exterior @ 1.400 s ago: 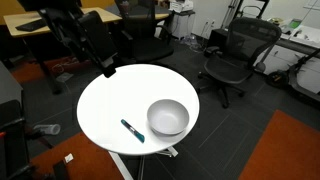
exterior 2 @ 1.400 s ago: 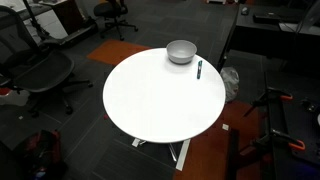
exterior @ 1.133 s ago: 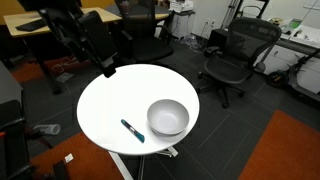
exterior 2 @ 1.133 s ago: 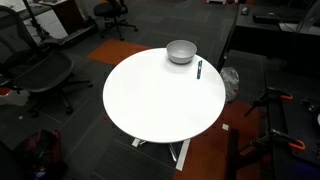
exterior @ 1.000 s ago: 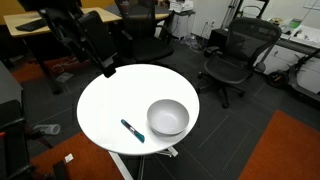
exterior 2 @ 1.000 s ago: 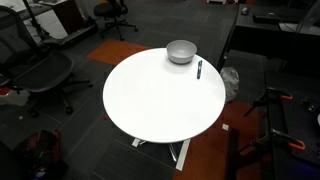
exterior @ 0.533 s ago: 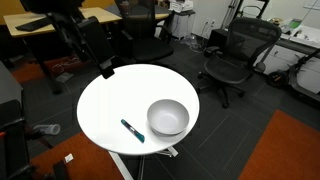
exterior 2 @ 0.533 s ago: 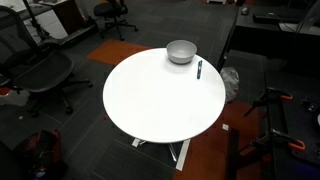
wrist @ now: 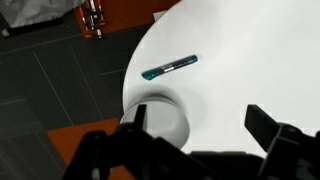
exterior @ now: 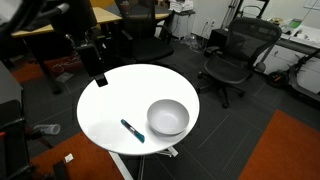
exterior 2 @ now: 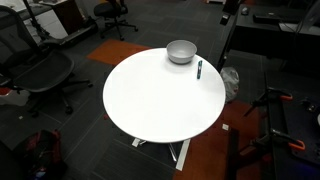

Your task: Pick the marker and put it in the bowl

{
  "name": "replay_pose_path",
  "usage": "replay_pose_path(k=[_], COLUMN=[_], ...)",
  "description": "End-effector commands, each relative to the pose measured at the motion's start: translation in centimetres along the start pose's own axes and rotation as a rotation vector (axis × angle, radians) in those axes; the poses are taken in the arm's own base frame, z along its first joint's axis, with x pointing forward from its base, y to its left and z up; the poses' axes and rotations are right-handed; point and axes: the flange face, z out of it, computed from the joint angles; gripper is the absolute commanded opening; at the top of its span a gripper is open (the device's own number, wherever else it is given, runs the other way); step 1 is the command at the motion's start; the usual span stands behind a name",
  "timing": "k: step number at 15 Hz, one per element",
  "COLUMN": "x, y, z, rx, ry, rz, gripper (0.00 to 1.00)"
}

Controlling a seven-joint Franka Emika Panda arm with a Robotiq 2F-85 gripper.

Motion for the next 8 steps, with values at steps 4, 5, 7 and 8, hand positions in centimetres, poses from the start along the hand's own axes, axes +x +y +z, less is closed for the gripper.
replay_pose_path(k=[4, 5, 7, 8], x=[-0.5, -0.5, -0.5, -0.5], y=[-1.4, -1.7, -2.3, -2.6], z=[3.3, 3.8, 5.1, 5.8], rx=[-0.002, -0.001, -0.005, -0.019], ry=[0.005, 0.006, -0.01, -0.025], rz=[0.363, 0.418, 0.521, 0.575], gripper=[1.0, 1.0, 1.0, 1.0])
